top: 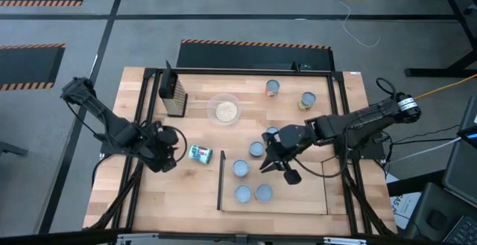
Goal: Pick and place cans onto a shelf
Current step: Put the canned mixed vegetables on the shelf
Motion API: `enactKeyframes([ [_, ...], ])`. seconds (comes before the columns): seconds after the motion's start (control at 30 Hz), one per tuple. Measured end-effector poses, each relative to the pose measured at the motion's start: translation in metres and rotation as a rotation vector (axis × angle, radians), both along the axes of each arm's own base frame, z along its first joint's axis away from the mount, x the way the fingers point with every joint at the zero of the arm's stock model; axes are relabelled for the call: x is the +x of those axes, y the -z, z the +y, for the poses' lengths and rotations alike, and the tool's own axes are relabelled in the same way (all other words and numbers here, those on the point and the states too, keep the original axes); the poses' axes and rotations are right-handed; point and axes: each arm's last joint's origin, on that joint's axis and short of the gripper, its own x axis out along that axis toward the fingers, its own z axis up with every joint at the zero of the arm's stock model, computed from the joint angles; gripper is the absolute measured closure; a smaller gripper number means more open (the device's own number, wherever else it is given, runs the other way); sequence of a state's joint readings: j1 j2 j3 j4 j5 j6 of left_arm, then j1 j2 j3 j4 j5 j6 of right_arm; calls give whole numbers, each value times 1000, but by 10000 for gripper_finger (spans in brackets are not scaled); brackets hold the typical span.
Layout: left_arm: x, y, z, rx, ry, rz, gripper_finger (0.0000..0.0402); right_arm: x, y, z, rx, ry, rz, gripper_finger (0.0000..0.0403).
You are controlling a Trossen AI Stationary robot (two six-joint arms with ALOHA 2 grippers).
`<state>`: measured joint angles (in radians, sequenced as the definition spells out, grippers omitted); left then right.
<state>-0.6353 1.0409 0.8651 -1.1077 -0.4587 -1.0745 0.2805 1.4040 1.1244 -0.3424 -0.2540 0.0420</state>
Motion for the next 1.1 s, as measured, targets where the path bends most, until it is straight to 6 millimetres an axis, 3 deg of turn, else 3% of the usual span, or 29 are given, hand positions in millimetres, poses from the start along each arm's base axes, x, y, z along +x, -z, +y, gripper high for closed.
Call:
enactKeyframes([
  [0.23, -4, 28, 6, -34, -122, 68, 315, 3, 0, -10, -1, 34, -1, 350],
  [0.47, 1, 31, 13, -64, -242, 36, 275, 5, 0, -17, -36, 26, -23, 350],
  [0.77, 17, 28, 10, -65, -126, -63, 266, 5, 0, -18, -91, -2, -55, 350],
  [1.1, 31, 45, 1, -55, -138, 6, 266, 9, 2, -38, -131, 99, -37, 350],
])
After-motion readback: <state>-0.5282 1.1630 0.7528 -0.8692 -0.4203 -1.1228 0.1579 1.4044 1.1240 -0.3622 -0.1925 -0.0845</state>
